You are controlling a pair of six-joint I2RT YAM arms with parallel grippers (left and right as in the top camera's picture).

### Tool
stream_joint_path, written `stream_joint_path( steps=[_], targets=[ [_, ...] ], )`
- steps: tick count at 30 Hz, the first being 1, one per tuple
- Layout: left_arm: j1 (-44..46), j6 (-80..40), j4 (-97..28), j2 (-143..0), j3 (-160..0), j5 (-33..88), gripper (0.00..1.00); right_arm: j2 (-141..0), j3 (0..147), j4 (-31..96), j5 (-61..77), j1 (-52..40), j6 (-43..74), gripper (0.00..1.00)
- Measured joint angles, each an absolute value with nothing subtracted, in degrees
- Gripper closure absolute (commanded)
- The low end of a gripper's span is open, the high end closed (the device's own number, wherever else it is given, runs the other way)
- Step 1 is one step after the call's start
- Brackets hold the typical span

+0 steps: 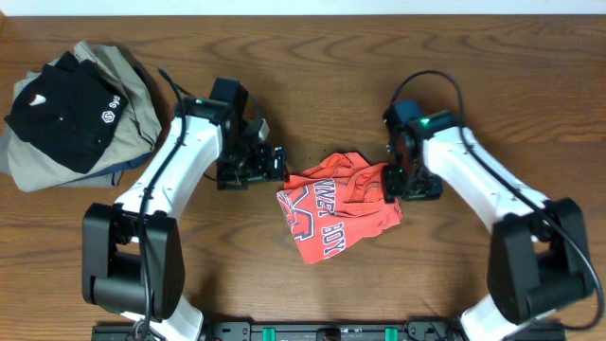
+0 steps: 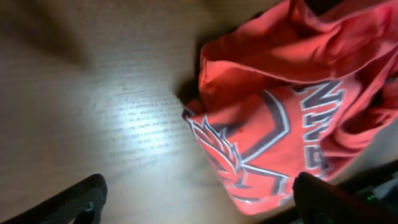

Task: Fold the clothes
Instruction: 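Pick up the folded shirt with the left gripper and carry it left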

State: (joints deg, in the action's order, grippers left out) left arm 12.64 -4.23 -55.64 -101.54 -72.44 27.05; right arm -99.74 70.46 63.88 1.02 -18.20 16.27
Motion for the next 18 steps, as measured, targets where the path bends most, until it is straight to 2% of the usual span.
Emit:
stream_joint_path(
  steps=[4, 10, 18],
  targets=[
    [12.64, 0.6, -51.48, -102.04, -71.57, 27.22, 0.02, -93.06, 72.36, 64.55, 0.71, -15.66, 15.94, 0.35],
    [12.64, 3.49, -48.58, -105.6, -71.57, 28.49, 0.03, -85.01, 72.86, 66.61, 0.38, -13.63, 15.7, 0.34],
    [14.24, 6.31, -48.77, -114.19, -71.94, 39.44, 0.02, -83.88, 72.86, 67.77, 0.23, -11.6, 15.7, 0.34]
  ],
)
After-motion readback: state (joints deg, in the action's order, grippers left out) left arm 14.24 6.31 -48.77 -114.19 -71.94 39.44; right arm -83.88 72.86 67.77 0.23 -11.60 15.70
